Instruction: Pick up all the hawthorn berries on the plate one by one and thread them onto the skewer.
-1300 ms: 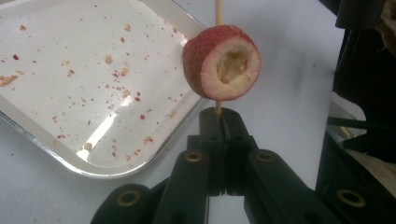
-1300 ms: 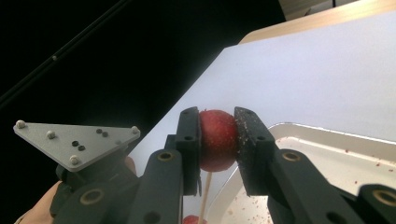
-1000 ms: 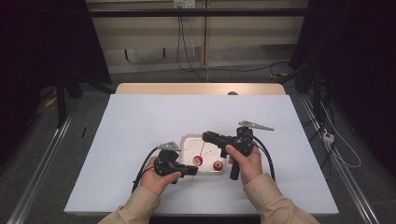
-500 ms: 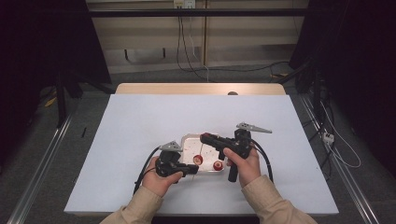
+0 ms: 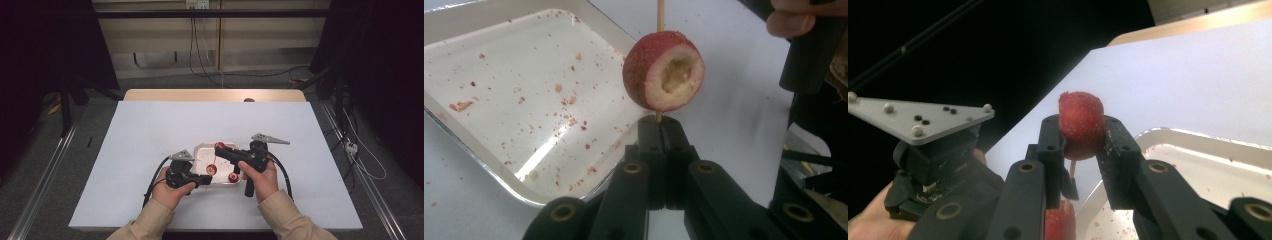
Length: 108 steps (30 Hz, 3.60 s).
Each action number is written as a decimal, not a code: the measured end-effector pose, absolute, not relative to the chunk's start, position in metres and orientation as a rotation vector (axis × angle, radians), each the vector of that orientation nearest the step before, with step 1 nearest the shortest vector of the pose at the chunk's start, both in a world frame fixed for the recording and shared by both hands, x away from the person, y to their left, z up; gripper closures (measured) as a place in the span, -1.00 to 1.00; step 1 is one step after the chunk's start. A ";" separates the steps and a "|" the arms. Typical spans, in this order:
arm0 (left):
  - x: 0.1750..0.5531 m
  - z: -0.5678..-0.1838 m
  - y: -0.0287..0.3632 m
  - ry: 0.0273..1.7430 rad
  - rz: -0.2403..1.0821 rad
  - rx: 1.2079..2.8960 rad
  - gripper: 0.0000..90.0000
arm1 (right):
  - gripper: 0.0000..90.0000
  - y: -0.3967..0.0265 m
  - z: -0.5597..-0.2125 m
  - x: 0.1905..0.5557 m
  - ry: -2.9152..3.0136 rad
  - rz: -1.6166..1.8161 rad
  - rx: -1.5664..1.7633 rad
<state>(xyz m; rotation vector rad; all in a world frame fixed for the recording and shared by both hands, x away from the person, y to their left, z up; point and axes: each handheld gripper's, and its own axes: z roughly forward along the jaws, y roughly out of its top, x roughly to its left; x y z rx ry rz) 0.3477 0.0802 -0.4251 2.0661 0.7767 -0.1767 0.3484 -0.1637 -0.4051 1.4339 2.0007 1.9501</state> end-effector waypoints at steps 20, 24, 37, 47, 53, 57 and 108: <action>0.344 -0.422 0.081 0.767 -0.137 2.089 1.00 | 0.63 -0.157 -0.399 0.353 2.001 1.885 1.422; 0.343 -0.424 0.077 0.776 -0.154 2.078 1.00 | 0.63 -0.156 -0.402 0.352 1.977 1.917 1.445; 0.343 -0.421 0.077 0.796 -0.109 2.040 1.00 | 0.64 -0.157 -0.401 0.351 1.950 1.931 1.417; 0.343 -0.423 0.076 0.798 -0.127 2.024 1.00 | 0.64 -0.154 -0.406 0.348 1.959 1.949 1.424; 0.344 -0.423 0.076 0.805 -0.130 2.019 1.00 | 0.64 -0.153 -0.407 0.348 1.993 1.933 1.417; 0.344 -0.424 0.074 0.800 -0.129 2.014 1.00 | 0.64 -0.151 -0.409 0.346 2.007 1.937 1.401; 0.341 -0.423 0.077 0.791 -0.114 2.081 1.00 | 0.64 -0.167 -0.397 0.348 1.828 1.977 1.506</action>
